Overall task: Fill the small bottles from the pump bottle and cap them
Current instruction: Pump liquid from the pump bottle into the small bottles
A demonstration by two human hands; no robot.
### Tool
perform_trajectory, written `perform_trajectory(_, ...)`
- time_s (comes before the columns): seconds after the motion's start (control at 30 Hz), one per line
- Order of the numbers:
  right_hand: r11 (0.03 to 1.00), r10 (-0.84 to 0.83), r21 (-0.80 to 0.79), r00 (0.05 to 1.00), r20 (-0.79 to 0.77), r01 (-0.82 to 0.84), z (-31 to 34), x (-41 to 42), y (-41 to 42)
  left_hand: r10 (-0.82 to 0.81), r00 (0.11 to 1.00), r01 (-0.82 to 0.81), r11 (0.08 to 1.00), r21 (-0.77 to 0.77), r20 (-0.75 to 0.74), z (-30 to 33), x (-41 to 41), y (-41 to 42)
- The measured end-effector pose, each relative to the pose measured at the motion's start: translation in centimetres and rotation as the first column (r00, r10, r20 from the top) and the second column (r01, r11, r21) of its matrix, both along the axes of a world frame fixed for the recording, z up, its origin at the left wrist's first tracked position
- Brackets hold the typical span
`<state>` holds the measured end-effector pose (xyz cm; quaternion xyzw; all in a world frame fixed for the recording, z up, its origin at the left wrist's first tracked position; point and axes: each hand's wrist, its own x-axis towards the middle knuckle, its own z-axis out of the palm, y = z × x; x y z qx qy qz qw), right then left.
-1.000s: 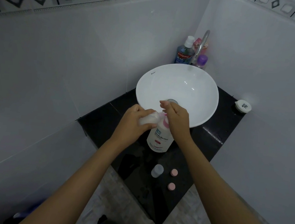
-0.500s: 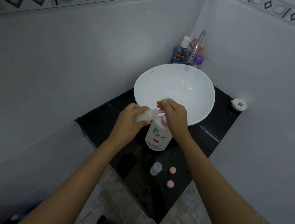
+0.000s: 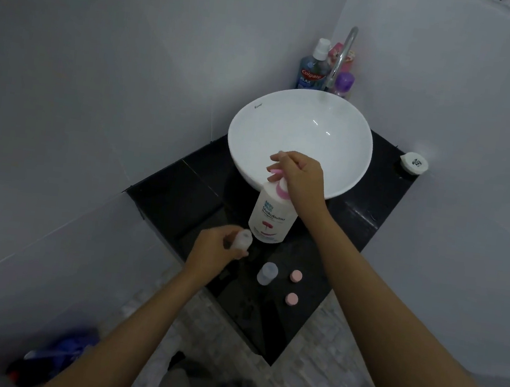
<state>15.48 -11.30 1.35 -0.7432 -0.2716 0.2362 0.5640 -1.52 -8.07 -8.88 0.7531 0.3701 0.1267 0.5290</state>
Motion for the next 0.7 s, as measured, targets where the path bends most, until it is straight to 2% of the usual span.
perform_trajectory(0.13,1.000,0.004,-0.011,1.000,0.006,-0.004,-0.1,0.2,0.1,-0.063,0.993,0.064,0.998,0.008,-0.100,-2.8,-0.2,-0.8)
perform_trajectory(0.3,1.000,0.027,-0.017,0.999,0.019,-0.027,-0.1,0.3,0.1,-0.090,0.990,0.090,0.996,-0.005,-0.109,-4.2,-0.4,-1.0)
perform_trajectory(0.37,0.999,0.028,-0.016,1.000,0.014,-0.028,-0.2,0.4,0.1,-0.099,0.983,0.115,0.988,0.098,-0.152,-4.4,-0.4,-1.1)
perform_trajectory(0.5,0.999,0.028,-0.016,1.000,0.008,-0.027,-0.2,0.4,0.1,-0.178,0.967,0.241,0.869,0.432,-0.182,-3.5,0.3,-1.8)
perform_trajectory(0.6,0.999,0.029,-0.016,1.000,0.011,-0.029,-0.1,0.4,0.1,-0.275,0.919,0.390,0.749,0.535,-0.284,-3.0,1.3,-2.6)
perform_trajectory(0.7,0.999,0.030,-0.023,0.999,0.015,-0.029,0.1,0.3,0.0,-0.316,0.841,0.532,0.638,0.557,-0.440,-2.5,2.4,-3.1)
